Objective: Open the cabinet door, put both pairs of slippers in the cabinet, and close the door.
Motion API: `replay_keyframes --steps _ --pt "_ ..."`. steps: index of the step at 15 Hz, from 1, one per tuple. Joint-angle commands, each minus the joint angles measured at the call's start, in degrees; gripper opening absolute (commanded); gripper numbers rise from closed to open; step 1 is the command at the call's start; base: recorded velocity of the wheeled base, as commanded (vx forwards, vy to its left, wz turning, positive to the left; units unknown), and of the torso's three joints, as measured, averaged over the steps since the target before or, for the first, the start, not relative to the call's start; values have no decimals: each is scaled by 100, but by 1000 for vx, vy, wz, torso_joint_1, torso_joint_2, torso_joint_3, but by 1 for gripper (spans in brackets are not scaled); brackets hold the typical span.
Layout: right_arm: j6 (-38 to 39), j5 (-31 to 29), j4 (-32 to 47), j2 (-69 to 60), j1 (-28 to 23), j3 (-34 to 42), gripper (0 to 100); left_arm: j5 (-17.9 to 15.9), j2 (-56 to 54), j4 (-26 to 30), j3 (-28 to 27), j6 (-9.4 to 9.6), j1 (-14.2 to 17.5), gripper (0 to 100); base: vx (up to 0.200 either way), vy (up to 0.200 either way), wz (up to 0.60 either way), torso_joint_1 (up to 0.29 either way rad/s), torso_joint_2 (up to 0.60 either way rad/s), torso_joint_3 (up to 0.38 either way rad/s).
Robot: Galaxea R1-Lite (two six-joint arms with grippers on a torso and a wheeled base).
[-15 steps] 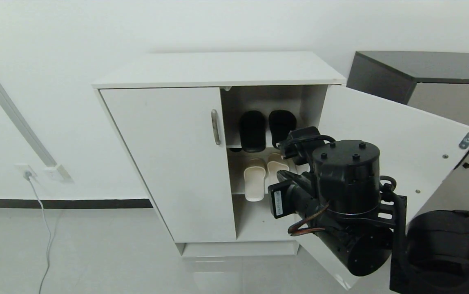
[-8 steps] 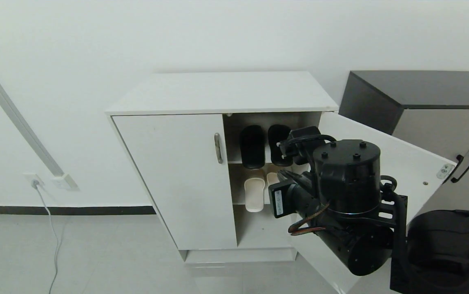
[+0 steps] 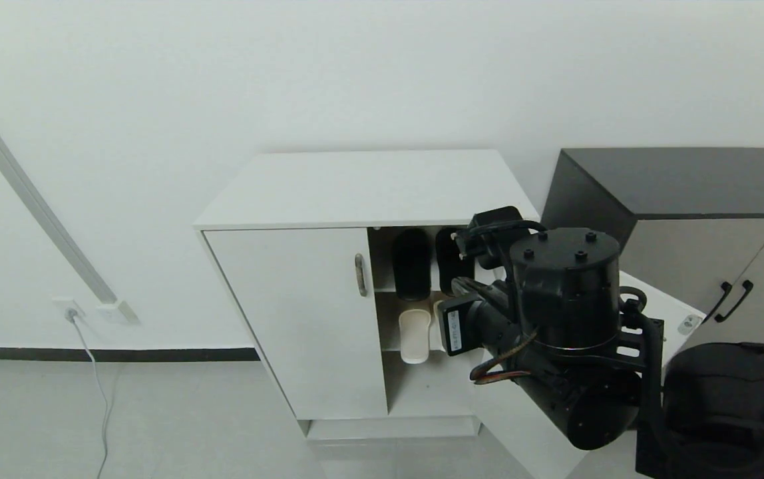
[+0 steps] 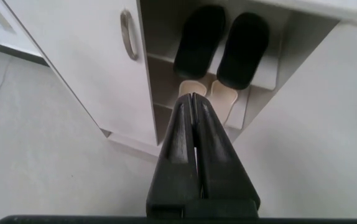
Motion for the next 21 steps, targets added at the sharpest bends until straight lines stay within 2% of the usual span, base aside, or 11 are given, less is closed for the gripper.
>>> replay_keyframes --steps 1,9,16,21 --pt "1 -2 -3 -1 3 4 0 -1 -1 -1 0 -2 1 0 0 0 0 227 -564 -325" --pt "-8 15 -100 -19 -6 65 0 -1 -1 -1 0 -2 1 0 0 0 0 243 -552 -303" --pt "-16 94 -109 -19 -6 136 0 -1 -1 -1 0 7 1 0 0 0 0 15 -33 -17" --pt "-16 130 -118 -19 -6 136 0 -1 -1 -1 0 7 1 0 0 0 -600 2 0 -1"
